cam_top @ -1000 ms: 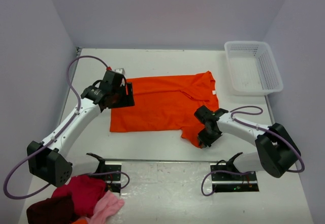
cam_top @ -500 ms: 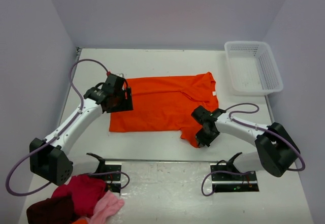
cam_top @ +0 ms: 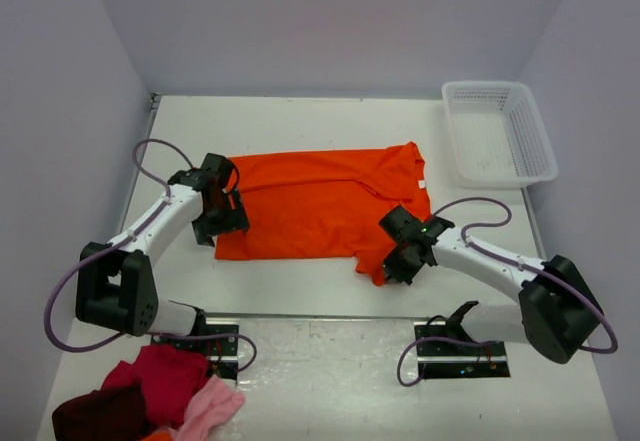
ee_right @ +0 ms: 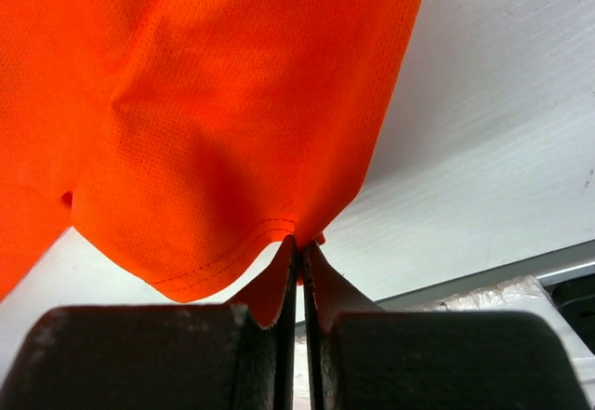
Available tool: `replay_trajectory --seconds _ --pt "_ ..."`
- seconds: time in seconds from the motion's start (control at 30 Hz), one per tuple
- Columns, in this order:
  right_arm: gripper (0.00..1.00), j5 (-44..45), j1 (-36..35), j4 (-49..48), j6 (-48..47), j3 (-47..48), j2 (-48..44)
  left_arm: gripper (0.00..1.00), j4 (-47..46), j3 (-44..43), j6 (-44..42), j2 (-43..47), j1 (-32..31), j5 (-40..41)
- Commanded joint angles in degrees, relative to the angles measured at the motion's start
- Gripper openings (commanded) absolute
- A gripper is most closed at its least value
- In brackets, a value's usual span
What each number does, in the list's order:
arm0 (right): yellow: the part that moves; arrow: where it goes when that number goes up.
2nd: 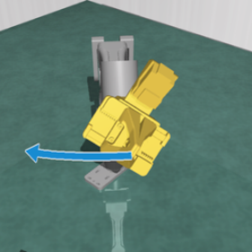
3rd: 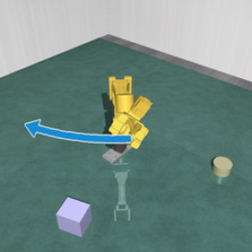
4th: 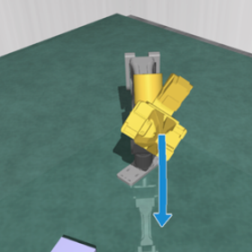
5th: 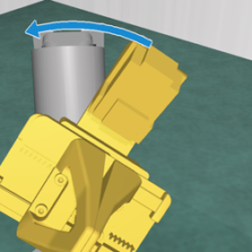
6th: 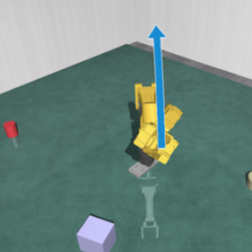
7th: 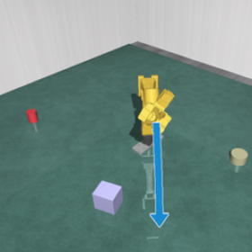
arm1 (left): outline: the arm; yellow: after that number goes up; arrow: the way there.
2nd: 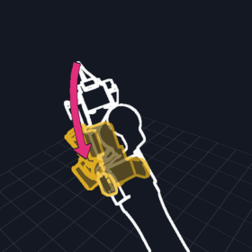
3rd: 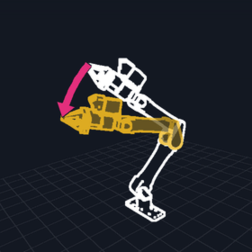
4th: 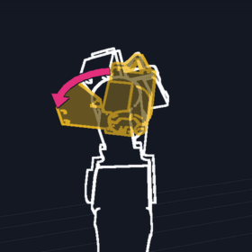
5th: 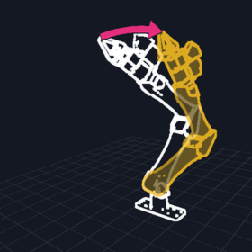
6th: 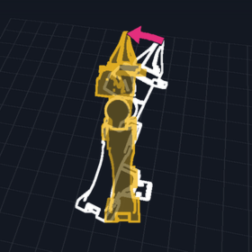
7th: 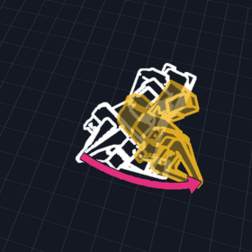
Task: Fold and stack the t-shirts
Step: Grap the side of the flattened tshirt closest away from the robot with both arms
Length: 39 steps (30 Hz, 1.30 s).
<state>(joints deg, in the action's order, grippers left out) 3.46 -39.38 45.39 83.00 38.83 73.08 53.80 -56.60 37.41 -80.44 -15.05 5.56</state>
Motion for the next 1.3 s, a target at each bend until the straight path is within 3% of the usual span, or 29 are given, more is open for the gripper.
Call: replay_trajectory --seconds 0.0,0.77,1.13,1.23,1.27 --pt "0.0 0.05 -0.26 -2.05 -0.82 -1.12 -2.06 0.78 -1.59 3.94 2.23 1.26 4.75 -3.71" --pt "0.0 -1.44 0.53 -3.9 -2.76 -2.97 -4.44 0.68 -8.45 10.63 1.88 -6.04 10.39 -0.29" --pt "0.0 -2.23 0.88 -3.99 -1.97 -4.02 -4.87 0.55 -10.64 10.19 -0.93 -8.15 15.05 0.33" --pt "0.0 -2.32 0.88 -3.99 -1.88 -3.94 -4.96 0.43 -11.0 9.84 -1.28 -9.2 15.05 -0.02" --pt "0.0 -2.32 0.88 -3.9 -1.7 -3.94 -4.96 0.35 -11.09 9.58 -1.46 -9.46 15.05 -0.11"
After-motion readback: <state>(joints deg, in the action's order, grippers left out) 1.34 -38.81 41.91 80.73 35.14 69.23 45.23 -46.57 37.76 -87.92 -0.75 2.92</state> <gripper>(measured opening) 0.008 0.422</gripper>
